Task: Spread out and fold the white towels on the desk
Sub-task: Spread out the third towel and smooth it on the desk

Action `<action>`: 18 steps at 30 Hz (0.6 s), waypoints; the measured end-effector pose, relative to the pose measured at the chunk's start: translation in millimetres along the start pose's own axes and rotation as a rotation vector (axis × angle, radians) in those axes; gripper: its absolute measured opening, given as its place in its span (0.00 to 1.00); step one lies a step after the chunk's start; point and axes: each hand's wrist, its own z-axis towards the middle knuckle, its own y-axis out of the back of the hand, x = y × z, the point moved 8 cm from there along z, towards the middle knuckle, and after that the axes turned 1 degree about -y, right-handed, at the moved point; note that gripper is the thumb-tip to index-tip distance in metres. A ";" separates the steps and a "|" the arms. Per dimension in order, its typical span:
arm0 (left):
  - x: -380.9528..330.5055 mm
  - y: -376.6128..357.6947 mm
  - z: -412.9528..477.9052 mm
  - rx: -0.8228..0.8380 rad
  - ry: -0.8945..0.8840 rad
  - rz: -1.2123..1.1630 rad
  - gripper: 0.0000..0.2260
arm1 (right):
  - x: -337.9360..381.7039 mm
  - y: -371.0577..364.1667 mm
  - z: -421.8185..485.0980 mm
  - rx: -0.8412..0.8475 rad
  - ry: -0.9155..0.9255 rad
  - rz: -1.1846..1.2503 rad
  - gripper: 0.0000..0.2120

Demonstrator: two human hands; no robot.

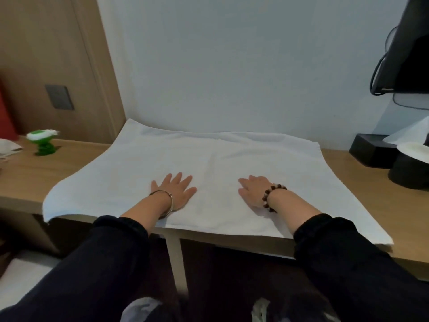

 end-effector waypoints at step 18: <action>165.2 -2.4 -18.2 -0.099 0.220 -0.067 0.26 | 193.7 49.3 83.5 -0.147 0.220 0.097 0.23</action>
